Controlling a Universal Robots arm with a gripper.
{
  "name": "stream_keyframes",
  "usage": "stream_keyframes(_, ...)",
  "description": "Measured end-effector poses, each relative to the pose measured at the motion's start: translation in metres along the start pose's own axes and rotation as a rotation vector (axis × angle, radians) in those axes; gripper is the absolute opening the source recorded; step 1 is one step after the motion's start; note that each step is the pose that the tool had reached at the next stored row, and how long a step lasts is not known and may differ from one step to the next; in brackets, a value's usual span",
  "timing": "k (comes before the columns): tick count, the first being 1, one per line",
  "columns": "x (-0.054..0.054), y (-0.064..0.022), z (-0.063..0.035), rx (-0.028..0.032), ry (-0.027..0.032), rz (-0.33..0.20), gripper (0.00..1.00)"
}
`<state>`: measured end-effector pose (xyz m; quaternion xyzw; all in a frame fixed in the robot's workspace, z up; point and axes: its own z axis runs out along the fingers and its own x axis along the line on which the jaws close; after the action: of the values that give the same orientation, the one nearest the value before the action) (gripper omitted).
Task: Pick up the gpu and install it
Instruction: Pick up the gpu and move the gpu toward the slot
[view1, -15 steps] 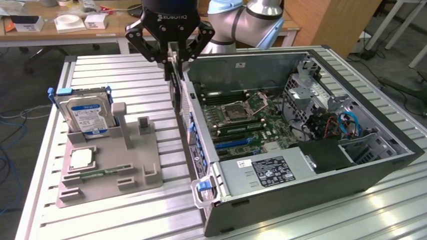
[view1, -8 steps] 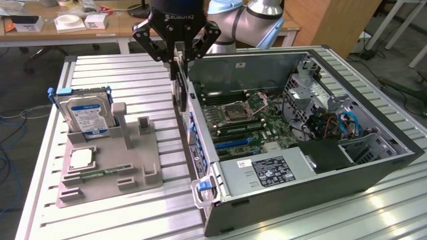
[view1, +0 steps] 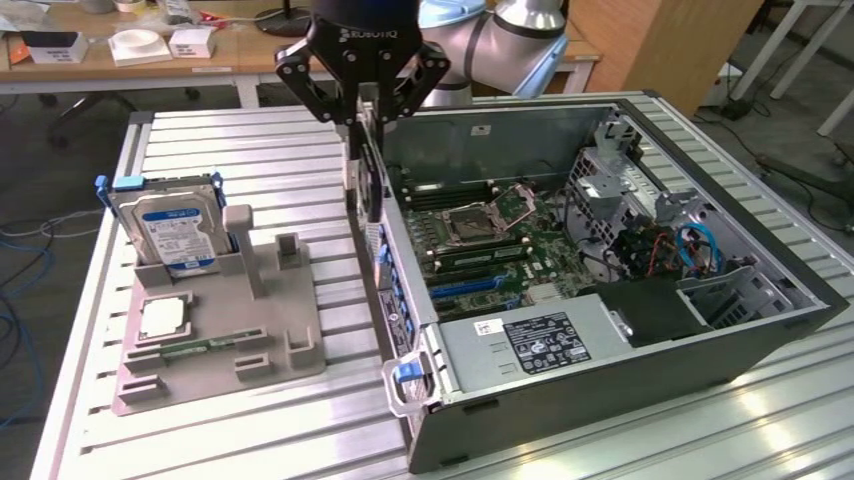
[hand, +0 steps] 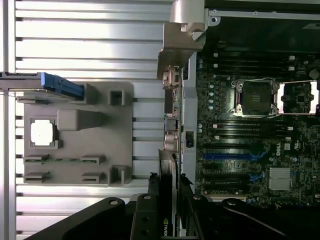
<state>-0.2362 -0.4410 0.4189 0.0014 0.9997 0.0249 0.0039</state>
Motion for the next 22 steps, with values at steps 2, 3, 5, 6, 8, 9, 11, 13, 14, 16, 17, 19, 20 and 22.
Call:
stream_keyframes(2, -0.002, 0.0, 0.0, 0.0, 0.0, 0.0, 0.26)
stream_keyframes(3, -0.002, 0.0, 0.0, 0.0, 0.0, 0.0, 0.26)
stream_keyframes(5, -0.004, 0.0, 0.0001, -0.0001, -0.0001, 0.0, 0.26)
stream_keyframes(6, -0.005, 0.0, 0.0001, 0.0, 0.0, 0.0, 0.26)
stream_keyframes(8, -0.007, 0.0, 0.0001, 0.0011, -0.0001, 0.0, 0.26)
stream_keyframes(9, -0.008, 0.0, 0.0001, 0.0033, -0.0001, 0.0, 0.26)
stream_keyframes(11, -0.01, 0.0001, 0.0001, 0.01, -0.0001, 0.0, 0.26)
stream_keyframes(13, -0.012, 0.0, 0.0001, 0.0166, 0.0, 0.0, 0.26)
stream_keyframes(14, -0.013, 0.0, 0.0001, 0.0197, -0.0001, 0.0, 0.26)
stream_keyframes(16, -0.014, 0.0001, 0.0001, 0.0263, -0.0001, 0.0, 0.26)
stream_keyframes(17, -0.014, 0.0001, 0.0001, 0.0296, 0.0, 0.0, 0.26)
stream_keyframes(19, -0.015, 0.0, 0.0001, 0.0332, -0.0001, 0.0, 0.26)
stream_keyframes(20, -0.016, 0.0, 0.0001, 0.0349, -0.0001, 0.0, 0.26)
stream_keyframes(22, -0.018, 0.0001, 0.0002, 0.0369, -0.0001, 0.0, 0.26)
